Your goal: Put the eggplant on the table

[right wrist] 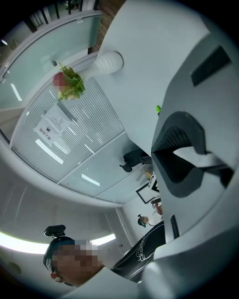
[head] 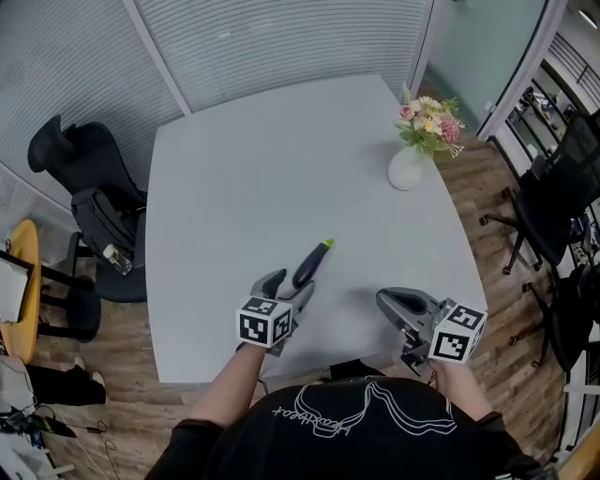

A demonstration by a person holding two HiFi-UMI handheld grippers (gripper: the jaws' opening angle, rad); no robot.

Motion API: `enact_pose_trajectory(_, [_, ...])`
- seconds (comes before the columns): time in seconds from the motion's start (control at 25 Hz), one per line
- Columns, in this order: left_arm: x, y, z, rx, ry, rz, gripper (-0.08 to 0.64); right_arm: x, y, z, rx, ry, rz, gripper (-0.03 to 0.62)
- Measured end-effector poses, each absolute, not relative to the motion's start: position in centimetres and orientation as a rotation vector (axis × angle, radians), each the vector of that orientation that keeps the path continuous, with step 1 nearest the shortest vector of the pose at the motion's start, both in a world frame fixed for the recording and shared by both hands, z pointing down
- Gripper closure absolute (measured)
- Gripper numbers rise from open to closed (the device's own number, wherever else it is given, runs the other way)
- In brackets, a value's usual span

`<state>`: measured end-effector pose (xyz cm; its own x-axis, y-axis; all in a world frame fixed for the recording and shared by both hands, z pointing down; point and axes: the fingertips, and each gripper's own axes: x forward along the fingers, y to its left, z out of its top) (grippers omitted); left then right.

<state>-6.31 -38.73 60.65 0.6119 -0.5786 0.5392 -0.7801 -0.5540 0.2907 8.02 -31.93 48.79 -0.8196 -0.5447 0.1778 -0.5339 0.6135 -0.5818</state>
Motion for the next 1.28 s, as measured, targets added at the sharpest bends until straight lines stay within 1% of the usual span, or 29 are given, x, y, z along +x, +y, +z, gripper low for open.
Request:
enact_pose_trajectory(0.24, [-7.0,-35.0,54.0,2.366,-1.010,0.368,0.272,6.5,-30.2,46.5,-0.893,2.855,-0.882,0.583])
enact_pose_trajectory(0.4, [-6.7,-31.6,48.4,2.434,-0.883,0.199,0.283,5.1,-28.5,44.8,-0.834,2.886,-0.801,0.583])
enact_pose_trajectory(0.52, [-6.4,-28.9,44.9,2.482,-0.796,0.106,0.341,4.0,-27.2,43.8,-0.799,2.902,-0.759,0.583])
enact_pose_trajectory(0.6, [-6.1,-27.3,43.2,2.515,-0.751,0.068,0.398,3.5,-26.4,43.4,-0.784,2.907,-0.738,0.583])
enact_pose_trajectory(0.68, [-5.6,-25.9,42.0,2.548,-0.703,0.051,0.474,3.1,-25.9,43.1,-0.776,2.911,-0.720,0.583])
enact_pose_trajectory(0.76, [-5.1,-24.5,41.5,2.577,-0.662,0.064,0.515,2.8,-25.3,42.9,-0.765,2.913,-0.709,0.583])
enact_pose_trajectory(0.96, [-4.6,-22.8,42.0,2.623,-0.664,0.115,0.540,1.7,-23.7,42.5,-0.731,2.935,-0.674,0.583])
enact_pose_trajectory(1.28, [-4.3,-22.2,42.2,2.645,-0.668,0.126,0.543,1.3,-23.0,42.8,-0.756,2.963,-0.649,0.584])
